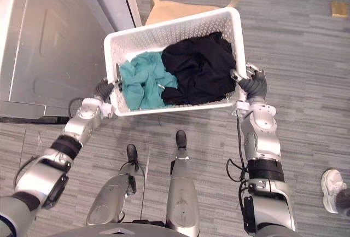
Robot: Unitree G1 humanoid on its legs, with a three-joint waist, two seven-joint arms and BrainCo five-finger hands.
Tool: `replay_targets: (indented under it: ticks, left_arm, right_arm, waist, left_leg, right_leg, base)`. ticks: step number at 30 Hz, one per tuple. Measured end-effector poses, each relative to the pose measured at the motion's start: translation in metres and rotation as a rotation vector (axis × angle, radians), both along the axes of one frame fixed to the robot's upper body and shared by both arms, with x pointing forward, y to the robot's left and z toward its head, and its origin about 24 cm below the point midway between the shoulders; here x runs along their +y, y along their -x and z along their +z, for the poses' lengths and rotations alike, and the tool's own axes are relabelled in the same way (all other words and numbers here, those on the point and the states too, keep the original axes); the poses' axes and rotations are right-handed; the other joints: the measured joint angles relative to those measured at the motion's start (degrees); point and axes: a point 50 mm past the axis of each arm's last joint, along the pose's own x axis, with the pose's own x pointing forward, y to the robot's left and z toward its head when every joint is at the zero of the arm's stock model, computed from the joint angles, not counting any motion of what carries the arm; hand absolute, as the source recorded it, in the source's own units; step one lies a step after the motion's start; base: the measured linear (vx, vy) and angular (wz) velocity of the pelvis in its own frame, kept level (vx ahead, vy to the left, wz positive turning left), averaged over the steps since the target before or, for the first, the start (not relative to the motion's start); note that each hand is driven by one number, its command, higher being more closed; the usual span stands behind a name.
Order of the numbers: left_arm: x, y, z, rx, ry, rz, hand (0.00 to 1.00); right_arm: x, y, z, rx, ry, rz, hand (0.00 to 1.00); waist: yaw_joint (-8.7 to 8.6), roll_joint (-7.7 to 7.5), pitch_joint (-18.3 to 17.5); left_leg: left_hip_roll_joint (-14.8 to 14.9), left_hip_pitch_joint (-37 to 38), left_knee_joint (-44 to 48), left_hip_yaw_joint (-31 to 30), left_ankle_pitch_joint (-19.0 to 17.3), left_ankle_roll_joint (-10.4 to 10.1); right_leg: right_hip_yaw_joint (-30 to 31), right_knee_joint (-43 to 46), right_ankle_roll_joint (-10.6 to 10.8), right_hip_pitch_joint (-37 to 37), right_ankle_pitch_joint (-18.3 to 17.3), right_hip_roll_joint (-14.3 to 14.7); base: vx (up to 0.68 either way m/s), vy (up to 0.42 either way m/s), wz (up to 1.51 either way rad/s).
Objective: Pick up the laundry basket with both hands and put the clothes into the washing machine.
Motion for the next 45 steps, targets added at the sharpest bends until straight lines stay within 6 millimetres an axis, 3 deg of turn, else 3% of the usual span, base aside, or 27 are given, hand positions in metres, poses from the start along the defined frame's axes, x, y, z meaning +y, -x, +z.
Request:
replay_targets:
  ticks: [3,8,10,18,22,23,24,28,35,41,45]
  left_arm:
    - [0.001,-0.015,0.031,-0.058,-0.025,0.015,1.00]
    - [0.010,-0.033,0.106,-0.215,-0.068,0.065,1.00]
    - [0.010,-0.035,0.119,-0.243,-0.073,0.069,1.00]
    - [0.005,-0.035,0.139,-0.315,-0.122,0.081,1.00]
    - [0.012,-0.034,0.149,-0.348,-0.133,0.104,1.00]
    - [0.013,-0.034,0.152,-0.355,-0.133,0.108,0.00]
    - [0.015,-0.034,0.157,-0.367,-0.129,0.115,0.00]
    - [0.022,-0.033,0.168,-0.396,-0.091,0.149,0.00]
    - [0.029,-0.031,0.179,-0.430,-0.065,0.173,0.00]
    - [0.030,-0.020,0.217,-0.574,0.029,0.174,0.00]
    - [0.027,-0.009,0.237,-0.671,0.062,0.172,0.00]
  right_arm:
    - [0.004,-0.007,0.020,-0.067,-0.028,-0.008,1.00]
    - [0.017,-0.020,0.068,-0.203,-0.047,0.000,1.00]
    - [0.016,-0.025,0.077,-0.214,-0.058,-0.009,1.00]
    - [0.013,-0.042,0.091,-0.197,-0.089,-0.052,1.00]
    - [0.017,-0.048,0.111,-0.226,-0.079,-0.053,1.00]
    - [0.018,-0.049,0.115,-0.233,-0.079,-0.049,1.00]
    - [0.020,-0.049,0.120,-0.243,-0.079,-0.042,0.00]
    - [0.025,-0.056,0.133,-0.260,-0.082,-0.022,0.00]
    - [0.027,-0.058,0.140,-0.266,-0.080,-0.013,0.00]
    - [0.025,-0.057,0.141,-0.272,-0.083,-0.021,0.00]
    - [0.007,-0.046,0.141,-0.300,-0.087,-0.067,0.00]
  waist:
    - [0.36,0.01,1.10]
    - [0.23,-0.29,3.37]
    - [0.09,-0.47,4.02]
    - [-0.08,-0.70,4.54]
    - [0.14,-0.70,4.54]
    - [0.09,-0.70,4.54]
    - [-0.06,-0.71,4.54]
    - [-0.26,-0.87,4.63]
    - [-0.33,-1.21,4.83]
    - [-0.67,-1.42,4.95]
    - [-0.28,-1.42,4.95]
  left_leg:
    - [0.18,-1.37,0.39,1.76,-0.28,-0.29]
    - [1.18,-8.71,4.72,7.06,-1.47,-0.10]
    - [1.70,-10.79,6.33,8.60,-1.94,-0.01]
    - [3.38,-16.86,12.49,10.65,-4.25,0.28]
    - [4.54,-19.47,16.50,11.81,-6.76,1.14]
    - [4.68,-19.99,17.08,11.84,-7.03,1.19]
    - [4.91,-20.82,17.82,11.84,-7.33,1.26]
    - [6.09,-23.00,20.28,11.87,-8.09,1.65]
    - [6.74,-23.28,20.71,12.16,-8.14,1.58]
    - [6.79,-23.76,21.10,11.81,-8.15,1.59]
    - [6.77,-23.75,21.22,11.54,-8.14,1.60]
  right_leg:
    - [0.42,0.23,-0.04,-1.54,0.04,-0.08]
    - [1.92,0.15,0.05,-7.70,1.49,-0.19]
    - [2.27,-0.47,0.02,-8.98,2.10,-0.03]
    - [2.97,-2.24,0.13,-11.92,3.56,0.45]
    - [4.44,-3.10,0.45,-13.27,4.74,1.21]
    - [4.54,-3.22,0.47,-13.52,4.93,1.29]
    - [4.59,-3.67,0.51,-13.77,5.32,1.38]
    - [4.66,-6.13,0.41,-13.79,7.18,2.00]
    - [4.74,-6.67,0.40,-13.82,7.59,2.48]
    - [4.39,-6.67,0.39,-13.89,7.60,2.47]
    - [4.16,-6.66,0.38,-13.64,7.61,2.40]
  base:
    - [0.04,-0.019,-0.02]
    - [0.01,-0.011,-0.04]
    - [0.00,0.000,0.00]
    - [0.00,-0.006,-0.03]
    - [0.00,0.003,-0.15]
    - [-0.02,0.004,-0.13]
    - [-0.03,0.003,-0.05]
    - [-0.03,-0.012,-0.04]
    - [0.02,-0.038,-0.04]
    - [0.04,-0.044,0.02]
    - [0.04,-0.037,0.02]
